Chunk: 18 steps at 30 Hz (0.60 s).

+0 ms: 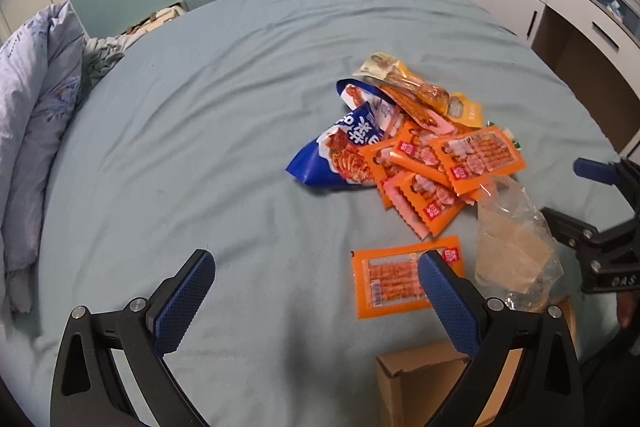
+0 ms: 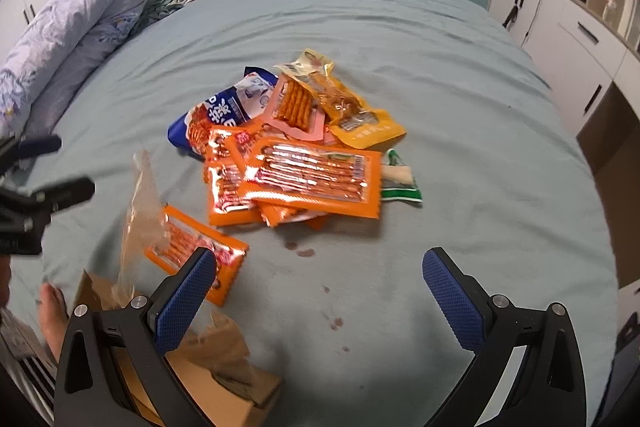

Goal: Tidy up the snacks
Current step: 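Bring both tools over the snack pile beside the cardboard box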

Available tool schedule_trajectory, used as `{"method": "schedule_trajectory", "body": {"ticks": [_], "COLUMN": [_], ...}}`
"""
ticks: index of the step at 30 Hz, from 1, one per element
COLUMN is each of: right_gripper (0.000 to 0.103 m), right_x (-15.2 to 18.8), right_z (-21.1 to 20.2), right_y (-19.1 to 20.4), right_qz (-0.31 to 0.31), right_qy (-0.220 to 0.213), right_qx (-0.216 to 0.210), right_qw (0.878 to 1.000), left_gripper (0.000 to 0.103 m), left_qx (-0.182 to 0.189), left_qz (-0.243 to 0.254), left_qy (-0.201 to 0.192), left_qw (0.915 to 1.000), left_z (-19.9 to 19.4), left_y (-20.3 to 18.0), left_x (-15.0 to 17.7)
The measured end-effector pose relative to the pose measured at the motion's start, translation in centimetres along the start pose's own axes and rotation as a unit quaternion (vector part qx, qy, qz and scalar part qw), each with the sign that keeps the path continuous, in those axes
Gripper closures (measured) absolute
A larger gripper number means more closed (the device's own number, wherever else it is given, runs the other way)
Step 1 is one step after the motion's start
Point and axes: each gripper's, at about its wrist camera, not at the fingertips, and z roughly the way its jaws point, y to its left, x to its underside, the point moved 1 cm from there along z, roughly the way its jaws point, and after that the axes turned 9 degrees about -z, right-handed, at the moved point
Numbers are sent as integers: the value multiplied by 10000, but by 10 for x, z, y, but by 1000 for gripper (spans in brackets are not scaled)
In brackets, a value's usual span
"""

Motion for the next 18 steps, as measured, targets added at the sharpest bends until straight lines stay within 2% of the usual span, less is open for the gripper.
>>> {"method": "schedule_trajectory", "body": {"ticks": [5,11,15,18], "right_gripper": [0,0,0,0], "right_x": [-17,-42,-54,-57], "right_z": [10,37,79,110], "right_y": [-8,-19,-15,-13], "right_qz": [8,329,88,141], "right_qy": [-142,-210,211,563], "right_qx": [70,-323,-92,-248], "right_qw": [9999,9987,9997,9980], "left_gripper": [0,0,0,0], "left_qx": [3,-66,-31,0], "left_qz": [-1,-24,-140,-201], "left_qy": [34,103,190,269], "left_qw": [10000,9999,9997,9994], "left_z": [1,6,11,14], "left_y": [0,3,7,9], "left_x": [-2,-2,-3,-5]}}
